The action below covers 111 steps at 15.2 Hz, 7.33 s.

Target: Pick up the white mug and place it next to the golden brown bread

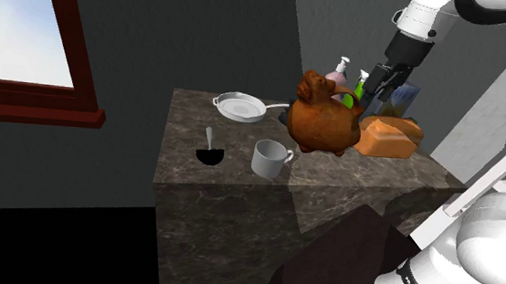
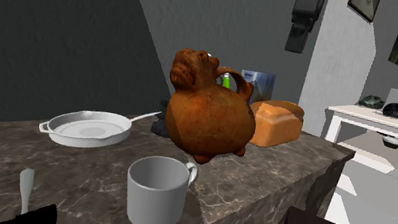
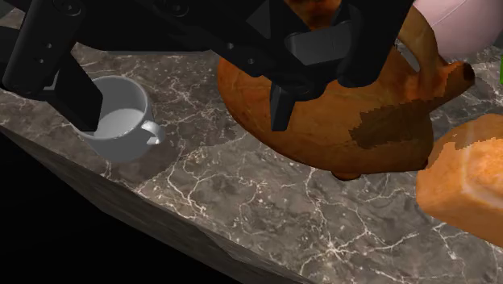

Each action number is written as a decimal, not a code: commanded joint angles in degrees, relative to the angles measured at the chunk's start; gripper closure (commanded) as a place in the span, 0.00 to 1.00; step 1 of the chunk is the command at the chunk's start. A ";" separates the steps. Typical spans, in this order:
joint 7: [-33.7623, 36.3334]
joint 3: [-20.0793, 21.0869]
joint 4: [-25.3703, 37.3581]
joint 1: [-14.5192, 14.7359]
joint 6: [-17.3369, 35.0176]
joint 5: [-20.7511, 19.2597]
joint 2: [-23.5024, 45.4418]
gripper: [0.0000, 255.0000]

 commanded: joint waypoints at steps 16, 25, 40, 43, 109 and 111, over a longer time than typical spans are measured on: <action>14.37 10.48 1.67 2.30 18.90 3.38 24.58 0.00; 23.80 14.83 10.50 3.74 26.53 0.08 43.76 0.00; 24.79 14.70 7.73 3.84 32.25 -1.23 46.90 0.00; 24.78 14.70 7.73 3.83 32.24 -1.22 46.90 1.00; 1.22 1.45 14.23 -3.98 1.32 1.25 21.35 1.00; -1.48 -0.47 13.00 -4.97 1.34 0.50 20.02 1.00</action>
